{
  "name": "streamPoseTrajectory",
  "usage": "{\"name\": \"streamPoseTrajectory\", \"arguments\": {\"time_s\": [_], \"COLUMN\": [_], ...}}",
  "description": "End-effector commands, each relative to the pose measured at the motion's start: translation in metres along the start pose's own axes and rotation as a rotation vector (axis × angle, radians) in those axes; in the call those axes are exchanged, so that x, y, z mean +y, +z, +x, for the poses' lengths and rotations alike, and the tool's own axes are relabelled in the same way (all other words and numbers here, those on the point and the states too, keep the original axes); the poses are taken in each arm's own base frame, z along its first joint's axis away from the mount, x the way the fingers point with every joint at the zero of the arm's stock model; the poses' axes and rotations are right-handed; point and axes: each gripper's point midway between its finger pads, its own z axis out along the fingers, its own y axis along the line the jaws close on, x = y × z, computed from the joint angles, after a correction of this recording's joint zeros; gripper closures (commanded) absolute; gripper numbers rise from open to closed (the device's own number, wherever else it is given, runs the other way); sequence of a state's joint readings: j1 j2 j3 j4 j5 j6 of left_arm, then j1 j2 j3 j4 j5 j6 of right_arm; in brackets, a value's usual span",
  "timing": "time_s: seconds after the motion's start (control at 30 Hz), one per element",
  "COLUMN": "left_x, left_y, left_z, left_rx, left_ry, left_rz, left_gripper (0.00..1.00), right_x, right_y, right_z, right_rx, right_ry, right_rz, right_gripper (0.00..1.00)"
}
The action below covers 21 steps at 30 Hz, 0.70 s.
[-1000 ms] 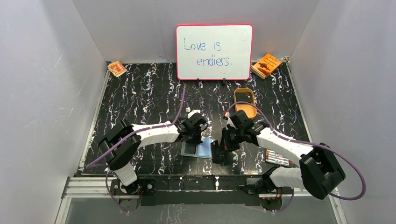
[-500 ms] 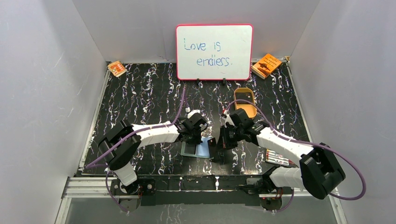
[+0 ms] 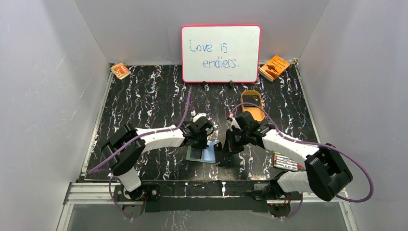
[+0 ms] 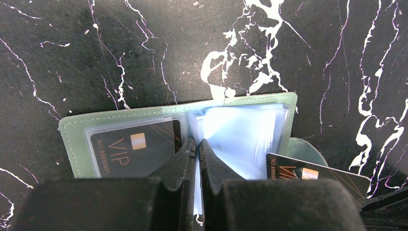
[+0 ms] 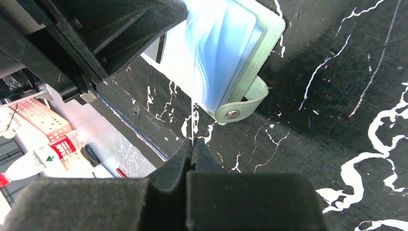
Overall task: Put the credit cards into the card holder
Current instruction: Turn over the card slot in the card holder.
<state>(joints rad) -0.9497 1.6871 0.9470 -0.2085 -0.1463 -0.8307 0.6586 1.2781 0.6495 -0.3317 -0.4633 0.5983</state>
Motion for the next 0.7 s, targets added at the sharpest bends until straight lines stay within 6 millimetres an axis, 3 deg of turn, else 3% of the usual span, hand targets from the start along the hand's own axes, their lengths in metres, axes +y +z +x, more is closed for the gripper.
{"name": "streamPoseTrajectory", "arguments": {"time_s": [0.0, 0.17, 0.67], "left_x": [0.029, 0.029, 0.030], "left_y": [0.010, 0.010, 0.011], "left_z": [0.030, 0.030, 0.030], "left_rx": [0.082, 0.080, 0.079], "left_ry": [0.027, 0.026, 0.021], "left_rz": [-0.100, -0.102, -0.106], "left_gripper": [1.00, 1.00, 1.00], "right_x": [0.020, 0.024, 0.013], "right_y": [-0.012, -0.016, -0.001], "right_z": [-0.029, -0.030, -0.011], "right_rx": [-0.114, -0.114, -0.017], "right_ry": [-0.065, -0.082, -0.033], "right_rz": [-0.028, -0.032, -0.046], "right_gripper": [1.00, 1.00, 1.00]}}
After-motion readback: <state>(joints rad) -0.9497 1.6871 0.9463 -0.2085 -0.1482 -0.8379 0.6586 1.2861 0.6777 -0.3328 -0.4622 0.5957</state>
